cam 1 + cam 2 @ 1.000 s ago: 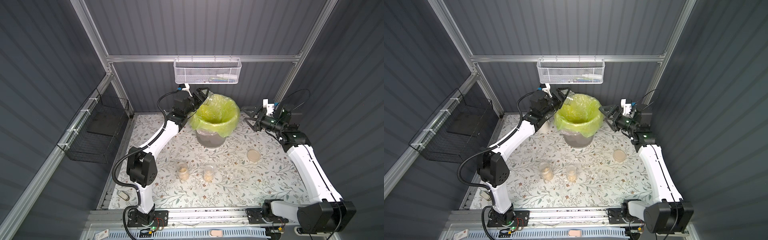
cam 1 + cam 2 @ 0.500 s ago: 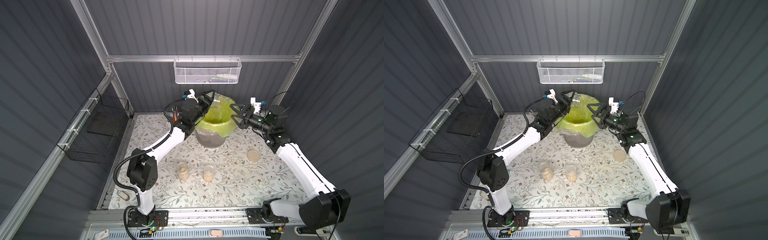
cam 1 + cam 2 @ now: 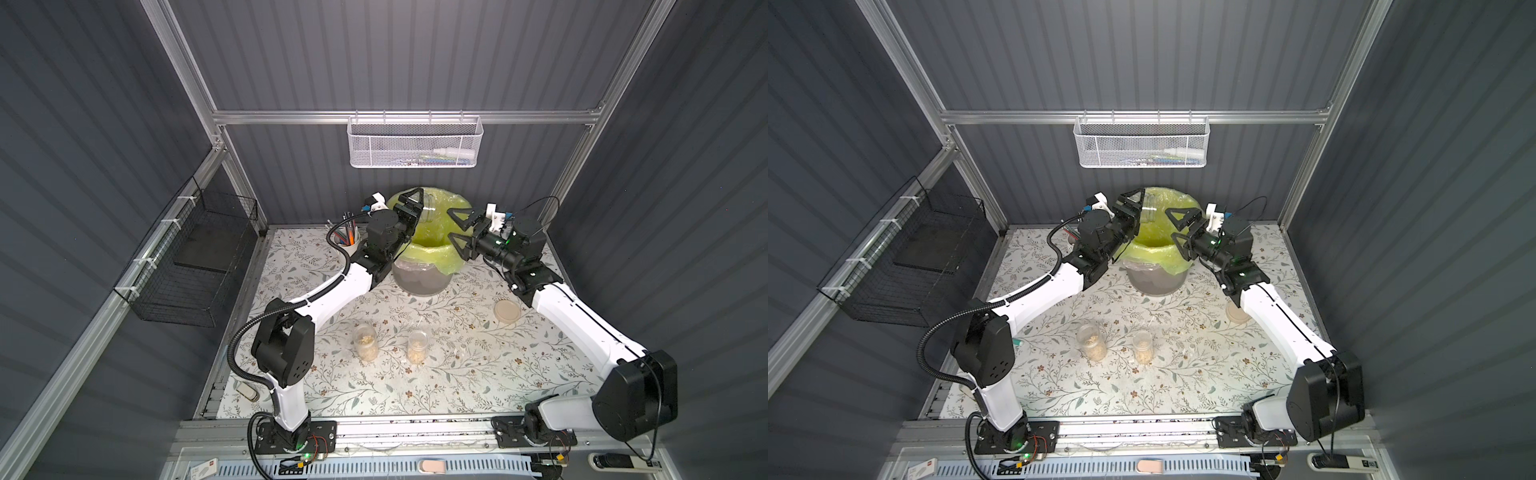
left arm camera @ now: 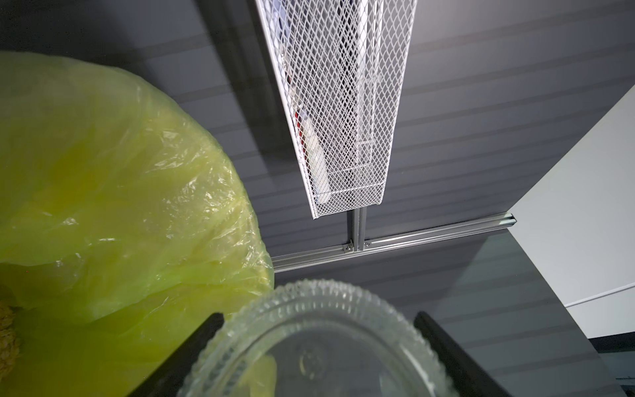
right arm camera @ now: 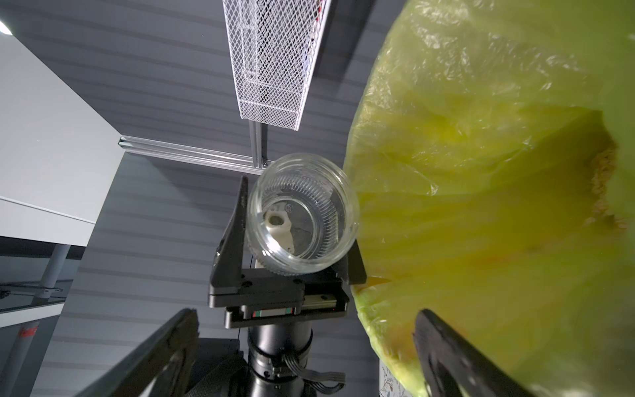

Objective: Empty expired oatmeal from jars
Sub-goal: Place the jar at the center of the board.

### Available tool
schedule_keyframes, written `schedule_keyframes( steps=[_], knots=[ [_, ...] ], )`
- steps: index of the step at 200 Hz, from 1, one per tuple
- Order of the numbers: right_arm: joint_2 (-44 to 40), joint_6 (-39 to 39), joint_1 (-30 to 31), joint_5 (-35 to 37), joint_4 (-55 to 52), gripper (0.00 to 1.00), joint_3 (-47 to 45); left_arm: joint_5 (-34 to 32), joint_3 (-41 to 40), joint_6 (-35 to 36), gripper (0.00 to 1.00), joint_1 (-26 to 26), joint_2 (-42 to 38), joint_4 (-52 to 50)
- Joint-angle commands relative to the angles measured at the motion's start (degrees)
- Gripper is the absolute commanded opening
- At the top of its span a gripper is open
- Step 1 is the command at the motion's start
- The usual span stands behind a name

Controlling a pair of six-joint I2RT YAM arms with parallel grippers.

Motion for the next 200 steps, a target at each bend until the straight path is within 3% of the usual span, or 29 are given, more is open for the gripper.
schedule_keyframes(
  steps=[1,150,200],
  knots=[
    [-0.1,0.5,1.1,3.0,3.0,0.99,1.8,-2.3,0.2,-1.3,0.33,-0.7,-2.3,4.0],
    [6.8,4.8,6.8,12.9,5.0,0.99,6.5,-10.0,-3.4,-4.7,0.33,-4.0,-4.4,4.1],
    [9.7,6.2,8.2,12.9,4.9,0.99,9.4,-10.2,-2.6,-5.1,0.33,-4.7,-3.3,5.3]
  ],
)
